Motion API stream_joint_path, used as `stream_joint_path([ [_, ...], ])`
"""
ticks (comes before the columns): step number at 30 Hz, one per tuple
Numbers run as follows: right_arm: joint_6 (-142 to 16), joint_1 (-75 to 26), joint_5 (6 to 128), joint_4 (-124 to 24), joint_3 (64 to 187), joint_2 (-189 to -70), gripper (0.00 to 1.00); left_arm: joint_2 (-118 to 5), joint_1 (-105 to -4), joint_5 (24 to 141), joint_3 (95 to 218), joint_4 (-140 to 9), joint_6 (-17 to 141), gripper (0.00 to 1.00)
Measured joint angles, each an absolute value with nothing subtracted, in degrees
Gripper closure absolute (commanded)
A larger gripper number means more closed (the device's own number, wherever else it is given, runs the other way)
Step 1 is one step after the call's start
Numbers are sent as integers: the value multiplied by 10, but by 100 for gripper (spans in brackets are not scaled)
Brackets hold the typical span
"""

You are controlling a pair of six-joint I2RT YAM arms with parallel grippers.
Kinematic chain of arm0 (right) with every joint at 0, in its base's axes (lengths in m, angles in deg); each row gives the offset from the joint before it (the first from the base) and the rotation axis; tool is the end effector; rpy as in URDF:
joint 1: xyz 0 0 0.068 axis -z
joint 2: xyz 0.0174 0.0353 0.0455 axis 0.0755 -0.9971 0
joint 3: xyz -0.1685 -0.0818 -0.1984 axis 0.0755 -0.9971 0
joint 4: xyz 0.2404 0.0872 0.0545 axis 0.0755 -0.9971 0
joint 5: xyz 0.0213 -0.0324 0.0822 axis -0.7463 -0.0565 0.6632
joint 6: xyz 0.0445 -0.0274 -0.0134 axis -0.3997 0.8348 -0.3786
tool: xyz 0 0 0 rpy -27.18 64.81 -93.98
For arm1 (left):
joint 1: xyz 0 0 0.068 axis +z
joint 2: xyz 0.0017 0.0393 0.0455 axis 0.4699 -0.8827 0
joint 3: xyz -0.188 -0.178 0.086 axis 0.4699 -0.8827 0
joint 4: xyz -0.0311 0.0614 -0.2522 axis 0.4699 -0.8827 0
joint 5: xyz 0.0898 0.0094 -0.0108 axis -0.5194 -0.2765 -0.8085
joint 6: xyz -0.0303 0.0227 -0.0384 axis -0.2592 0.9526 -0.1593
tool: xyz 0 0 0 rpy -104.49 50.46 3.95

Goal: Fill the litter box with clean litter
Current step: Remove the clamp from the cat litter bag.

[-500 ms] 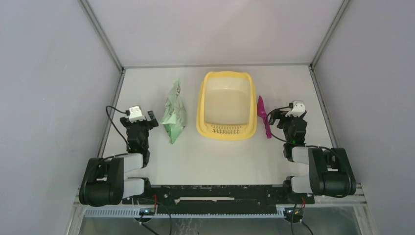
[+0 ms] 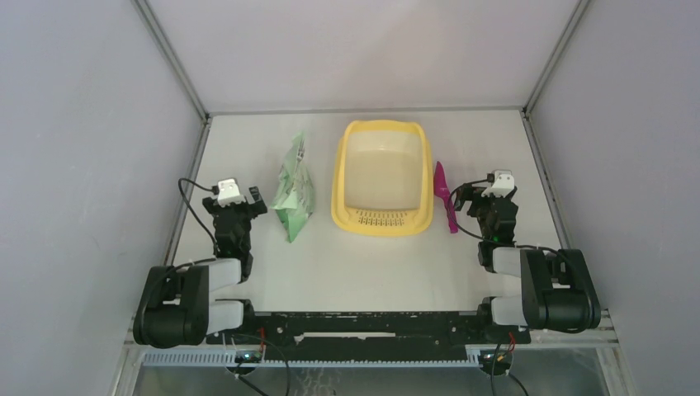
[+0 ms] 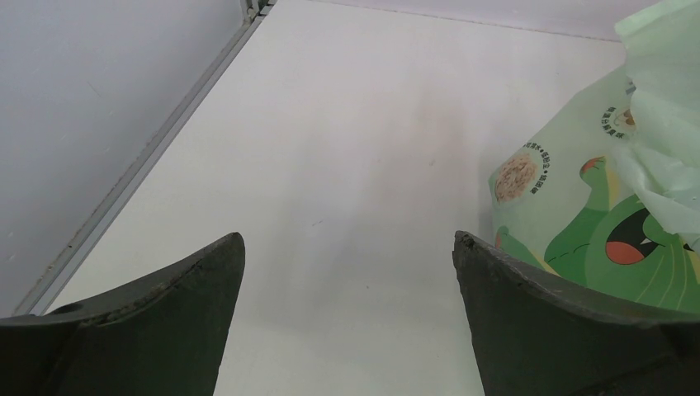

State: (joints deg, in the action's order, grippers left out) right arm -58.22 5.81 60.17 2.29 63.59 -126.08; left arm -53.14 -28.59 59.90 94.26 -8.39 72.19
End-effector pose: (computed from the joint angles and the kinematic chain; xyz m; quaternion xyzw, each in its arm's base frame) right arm 0.2315 -0.0057 0.1554 0.0195 0.7755 0.0060 0.6310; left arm 0.2143 0.0068 0.1694 -0.0916 0.7209 0.0791 0.6824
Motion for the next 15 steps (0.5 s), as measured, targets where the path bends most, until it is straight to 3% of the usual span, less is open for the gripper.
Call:
stream_joint_path([
  [3,-582,58,601,23,636,-1261,1,-520,-286,599,942,-90,722,0],
  [7,-593,59,582,-17,644,-1242,1,-403,-286,592,943,-177,721,0],
  [11,-619,58,563,-133,681,-1144,1,-249,-286,578,978,-313,691,0],
  [15,-656,43,552,-257,762,-1054,1,-176,-286,575,1056,-443,625,0],
])
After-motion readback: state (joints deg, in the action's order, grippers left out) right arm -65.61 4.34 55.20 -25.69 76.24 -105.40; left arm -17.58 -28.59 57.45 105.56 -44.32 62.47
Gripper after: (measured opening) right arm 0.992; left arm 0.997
